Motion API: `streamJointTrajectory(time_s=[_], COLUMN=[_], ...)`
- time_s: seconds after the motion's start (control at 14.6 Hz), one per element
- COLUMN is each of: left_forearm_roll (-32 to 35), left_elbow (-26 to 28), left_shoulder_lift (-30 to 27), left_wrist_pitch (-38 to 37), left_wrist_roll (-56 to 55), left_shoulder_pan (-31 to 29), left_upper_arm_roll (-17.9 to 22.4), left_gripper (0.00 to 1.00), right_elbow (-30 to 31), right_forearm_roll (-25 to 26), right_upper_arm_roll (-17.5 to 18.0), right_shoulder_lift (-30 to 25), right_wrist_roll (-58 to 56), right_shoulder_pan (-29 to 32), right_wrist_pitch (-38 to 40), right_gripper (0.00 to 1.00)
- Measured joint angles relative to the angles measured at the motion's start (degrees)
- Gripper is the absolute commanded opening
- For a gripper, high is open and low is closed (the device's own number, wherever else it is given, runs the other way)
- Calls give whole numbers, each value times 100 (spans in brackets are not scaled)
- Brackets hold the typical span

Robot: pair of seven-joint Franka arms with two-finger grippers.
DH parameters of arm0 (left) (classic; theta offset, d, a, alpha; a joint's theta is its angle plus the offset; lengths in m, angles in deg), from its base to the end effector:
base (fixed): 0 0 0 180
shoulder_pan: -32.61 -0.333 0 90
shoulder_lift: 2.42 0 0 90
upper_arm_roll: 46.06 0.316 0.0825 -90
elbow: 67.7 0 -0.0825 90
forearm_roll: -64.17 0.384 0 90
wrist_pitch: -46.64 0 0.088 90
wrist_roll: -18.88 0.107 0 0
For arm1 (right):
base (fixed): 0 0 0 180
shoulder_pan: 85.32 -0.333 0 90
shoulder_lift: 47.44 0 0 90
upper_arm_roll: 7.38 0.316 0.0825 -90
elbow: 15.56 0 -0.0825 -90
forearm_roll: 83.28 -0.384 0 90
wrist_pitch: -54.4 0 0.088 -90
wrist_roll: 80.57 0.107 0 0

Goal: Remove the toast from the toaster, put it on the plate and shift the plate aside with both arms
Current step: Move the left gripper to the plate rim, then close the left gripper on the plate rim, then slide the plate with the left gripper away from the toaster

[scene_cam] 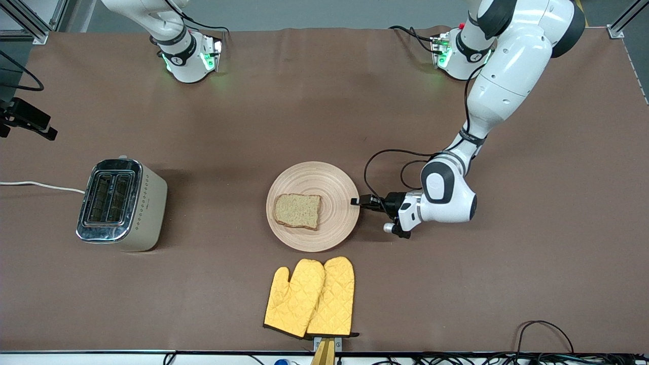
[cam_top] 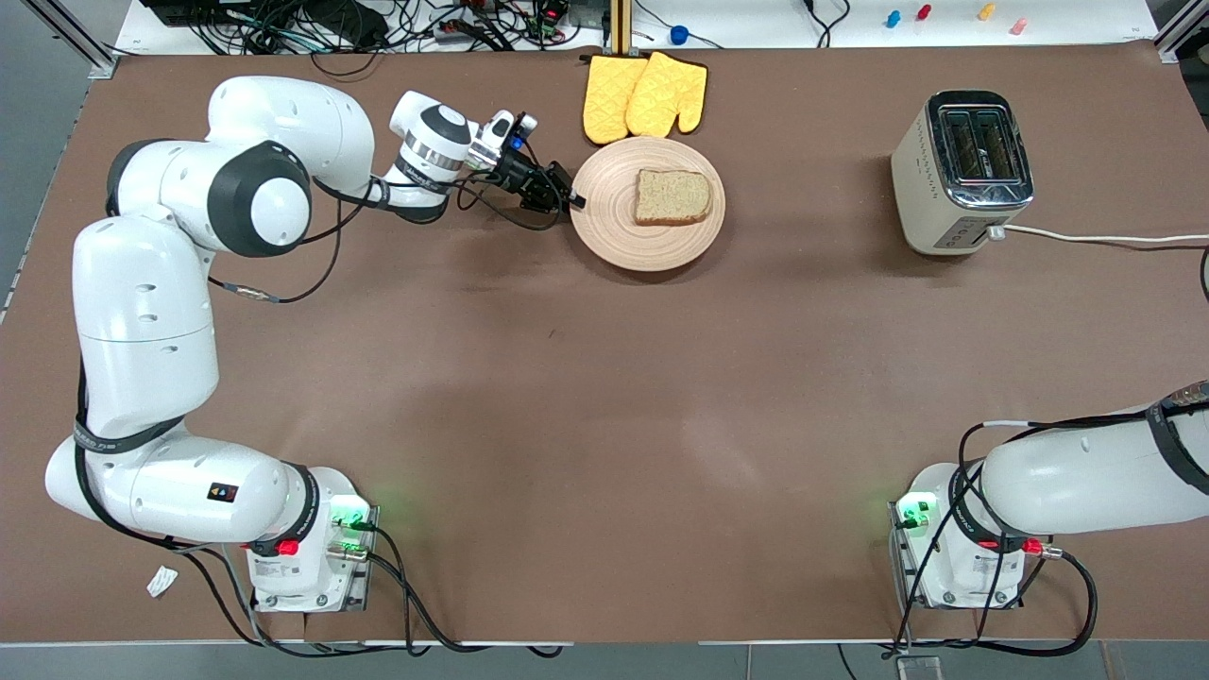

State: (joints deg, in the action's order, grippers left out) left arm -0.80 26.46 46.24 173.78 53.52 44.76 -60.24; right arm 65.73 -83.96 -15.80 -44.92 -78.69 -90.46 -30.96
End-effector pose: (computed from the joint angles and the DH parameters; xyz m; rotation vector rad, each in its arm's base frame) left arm 0.5917 -0.3079 0.1273 2.1438 -0.1326 -0.2206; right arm 0.5592 -0.0285 0.6642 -3.1332 0.1391 -0.0433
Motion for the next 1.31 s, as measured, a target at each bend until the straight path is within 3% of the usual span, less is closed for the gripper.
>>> streamJointTrajectory(time_s=[0.69, 1.31], left_forearm_roll=[-158, -149], left_elbow=[-127, -337], left_shoulder_lift=[140, 55], left_wrist_pitch=[86, 5], left_wrist_roll=[270, 416], left_shoulder_pan=[64, -164], left_upper_arm_roll=[-15, 19], left_gripper=[2, 0], right_elbow=[120, 210], right_forearm_roll=[46, 50], right_upper_arm_roll=[3, 9], right_shoulder_lift=[5, 5], right_wrist_roll=[0, 0], right_shoulder_pan=[0, -3], right_wrist_pitch=[-113, -201], right_gripper=[100, 100])
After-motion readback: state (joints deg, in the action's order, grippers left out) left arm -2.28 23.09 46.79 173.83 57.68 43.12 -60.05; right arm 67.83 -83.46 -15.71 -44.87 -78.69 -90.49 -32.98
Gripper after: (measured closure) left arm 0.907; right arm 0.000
